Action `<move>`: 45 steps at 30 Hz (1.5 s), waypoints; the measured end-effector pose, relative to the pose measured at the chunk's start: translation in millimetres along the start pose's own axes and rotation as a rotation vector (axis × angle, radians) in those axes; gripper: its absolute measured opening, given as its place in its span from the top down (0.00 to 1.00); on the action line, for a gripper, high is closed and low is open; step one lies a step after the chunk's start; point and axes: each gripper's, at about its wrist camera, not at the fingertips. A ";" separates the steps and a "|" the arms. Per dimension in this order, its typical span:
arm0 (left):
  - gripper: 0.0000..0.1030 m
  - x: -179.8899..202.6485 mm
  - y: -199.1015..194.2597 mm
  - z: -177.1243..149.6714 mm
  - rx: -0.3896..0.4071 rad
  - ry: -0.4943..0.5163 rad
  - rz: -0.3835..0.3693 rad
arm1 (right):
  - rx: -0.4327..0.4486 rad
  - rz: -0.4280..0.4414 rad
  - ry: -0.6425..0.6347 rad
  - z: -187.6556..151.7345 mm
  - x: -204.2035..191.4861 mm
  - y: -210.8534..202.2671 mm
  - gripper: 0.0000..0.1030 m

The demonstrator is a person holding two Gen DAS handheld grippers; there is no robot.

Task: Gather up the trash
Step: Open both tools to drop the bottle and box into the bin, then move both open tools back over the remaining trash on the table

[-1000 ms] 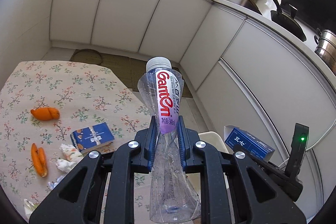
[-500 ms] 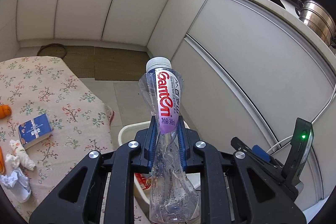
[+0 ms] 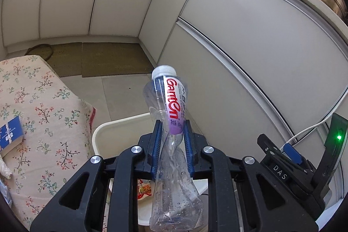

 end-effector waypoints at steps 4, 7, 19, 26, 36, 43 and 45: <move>0.57 -0.6 0.5 1.9 0.013 -0.011 0.012 | 0.032 -0.015 -0.043 -1.8 -5.8 -4.9 0.13; 0.56 0.7 -2.0 3.1 0.013 -0.005 0.026 | 0.051 -0.011 -0.065 -1.8 -12.1 -8.5 0.13; 0.35 -11.9 -37.7 5.2 0.082 0.035 0.213 | 0.108 0.047 -0.090 2.3 -49.9 -26.7 0.07; 0.19 -45.6 -56.6 7.2 0.091 -0.020 0.290 | 0.112 0.102 -0.124 -0.8 -87.1 -34.7 0.06; 0.10 -101.7 -78.6 7.5 0.100 -0.083 0.394 | 0.103 0.182 -0.177 -7.8 -141.2 -40.8 0.06; 0.07 -143.5 -95.3 4.4 0.101 -0.138 0.457 | 0.095 0.241 -0.234 -18.4 -188.7 -47.1 0.06; 0.07 -156.1 -98.6 2.8 0.093 -0.158 0.470 | 0.092 0.256 -0.240 -20.6 -202.3 -48.5 0.06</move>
Point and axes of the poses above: each gripper's, at about its wrist camera, not at the fingertips, and y roughly the way its jaws point, x to its right, z to its top, and after that the axes turned 14 degrees about z, right-handed
